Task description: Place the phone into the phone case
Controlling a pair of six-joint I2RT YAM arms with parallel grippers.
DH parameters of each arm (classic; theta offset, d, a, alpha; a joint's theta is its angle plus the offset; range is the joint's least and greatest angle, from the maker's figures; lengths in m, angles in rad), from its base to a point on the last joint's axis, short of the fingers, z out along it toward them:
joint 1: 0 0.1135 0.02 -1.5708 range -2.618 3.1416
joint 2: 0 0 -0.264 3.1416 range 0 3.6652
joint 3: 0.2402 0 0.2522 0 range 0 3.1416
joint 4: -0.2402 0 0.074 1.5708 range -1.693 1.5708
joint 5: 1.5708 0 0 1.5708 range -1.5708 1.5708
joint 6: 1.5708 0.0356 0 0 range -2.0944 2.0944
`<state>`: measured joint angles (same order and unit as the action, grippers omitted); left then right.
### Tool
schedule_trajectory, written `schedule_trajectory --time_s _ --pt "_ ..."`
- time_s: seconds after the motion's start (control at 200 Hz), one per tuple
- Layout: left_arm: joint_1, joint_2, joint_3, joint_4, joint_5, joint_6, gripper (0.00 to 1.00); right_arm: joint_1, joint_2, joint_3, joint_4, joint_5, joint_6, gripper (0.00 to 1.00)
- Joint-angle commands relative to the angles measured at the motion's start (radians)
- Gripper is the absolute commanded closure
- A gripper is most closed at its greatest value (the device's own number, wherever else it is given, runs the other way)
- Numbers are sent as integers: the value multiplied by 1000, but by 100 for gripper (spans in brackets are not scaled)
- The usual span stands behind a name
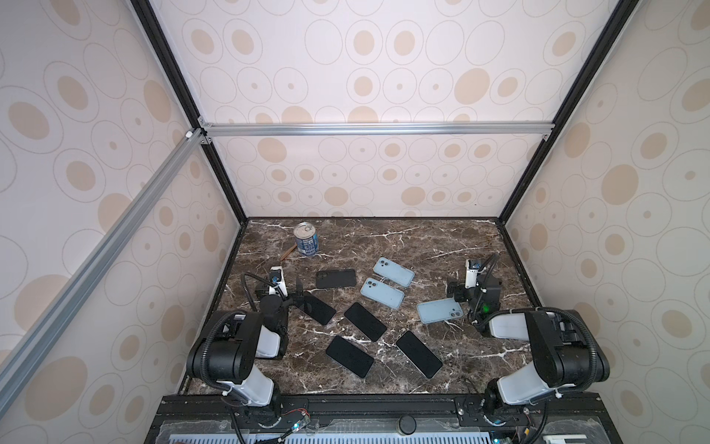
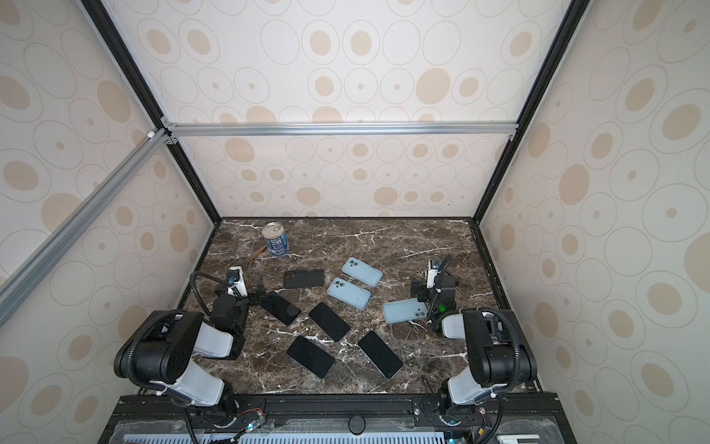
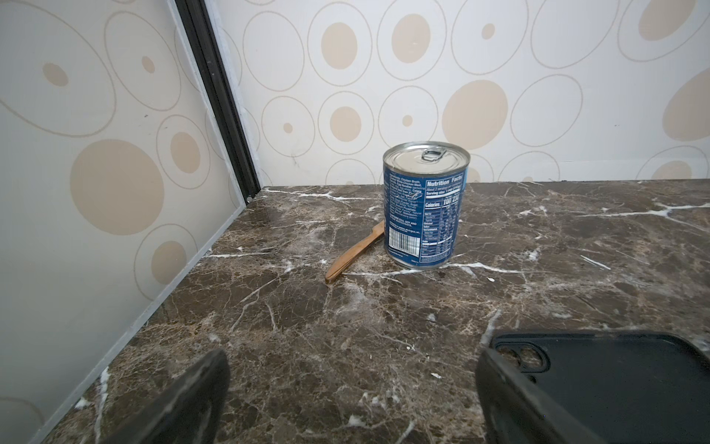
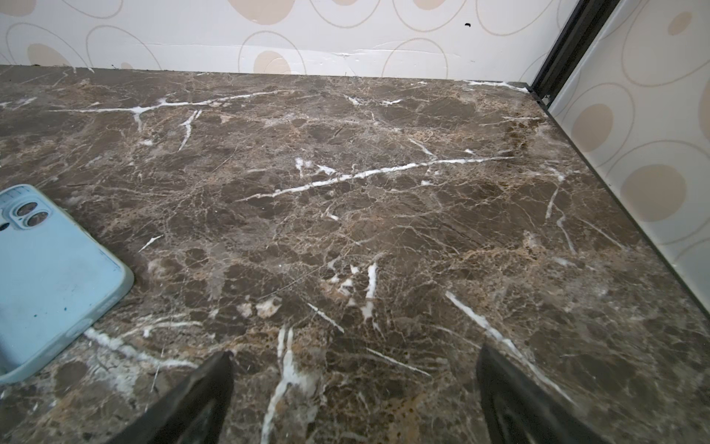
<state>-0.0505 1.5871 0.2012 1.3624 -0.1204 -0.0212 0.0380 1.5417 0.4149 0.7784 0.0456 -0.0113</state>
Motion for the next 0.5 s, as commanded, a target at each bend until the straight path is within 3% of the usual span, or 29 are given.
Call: schedule_trajectory --time_s 0.0,0.195,0.36,0.495 --pt "9 -6 21 1 2 15 1 -3 -3 11 4 8 -1 0" --pt "11 -38 15 -7 -5 14 1 -3 -20 14 13 39 10 0" --pt "9 -227 122 -322 -6 19 2 -3 -199 179 -411 66 37 0" --pt "9 -379 219 -504 11 -2 5 -1 -318 295 -654 -41 145 5"
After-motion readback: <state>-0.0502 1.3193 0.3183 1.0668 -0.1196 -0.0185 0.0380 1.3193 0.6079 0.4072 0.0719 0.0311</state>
